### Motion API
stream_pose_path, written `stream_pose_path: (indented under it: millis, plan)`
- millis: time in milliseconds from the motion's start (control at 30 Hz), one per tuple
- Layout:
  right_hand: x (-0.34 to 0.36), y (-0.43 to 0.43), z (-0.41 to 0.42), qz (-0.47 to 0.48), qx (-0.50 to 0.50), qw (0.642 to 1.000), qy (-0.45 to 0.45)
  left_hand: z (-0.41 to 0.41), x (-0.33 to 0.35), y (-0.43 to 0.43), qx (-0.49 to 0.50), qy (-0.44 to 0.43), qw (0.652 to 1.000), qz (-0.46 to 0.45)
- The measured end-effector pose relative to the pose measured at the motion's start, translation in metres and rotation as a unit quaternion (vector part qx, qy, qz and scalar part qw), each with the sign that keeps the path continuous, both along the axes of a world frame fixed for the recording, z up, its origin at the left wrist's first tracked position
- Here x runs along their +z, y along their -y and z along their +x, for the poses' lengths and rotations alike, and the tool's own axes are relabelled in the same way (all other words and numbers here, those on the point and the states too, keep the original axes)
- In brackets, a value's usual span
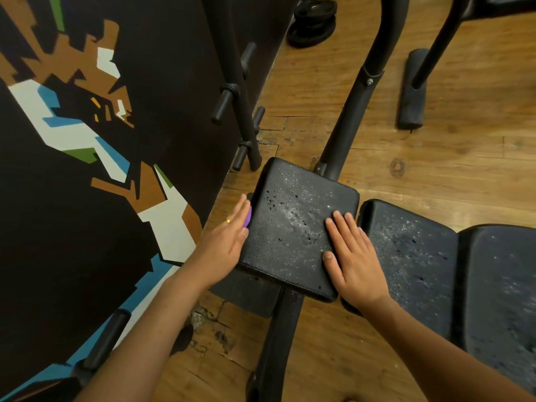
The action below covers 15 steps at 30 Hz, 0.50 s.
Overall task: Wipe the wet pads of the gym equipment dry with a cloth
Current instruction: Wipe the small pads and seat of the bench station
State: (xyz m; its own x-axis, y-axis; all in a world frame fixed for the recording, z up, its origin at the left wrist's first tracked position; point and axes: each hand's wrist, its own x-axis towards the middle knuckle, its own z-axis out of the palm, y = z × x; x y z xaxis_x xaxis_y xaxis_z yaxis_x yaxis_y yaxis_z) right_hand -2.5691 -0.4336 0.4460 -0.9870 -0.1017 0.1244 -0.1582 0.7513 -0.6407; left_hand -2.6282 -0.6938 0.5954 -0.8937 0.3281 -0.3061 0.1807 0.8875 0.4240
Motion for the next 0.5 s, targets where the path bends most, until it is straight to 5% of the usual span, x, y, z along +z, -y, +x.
stream_pose_path:
  millis: [501]
  plan:
    - [-0.001, 0.001, -0.001, -0.005, -0.002, 1.0, -0.013, -0.112, -0.004, -0.051, -0.043, -0.053, 0.997, -0.035]
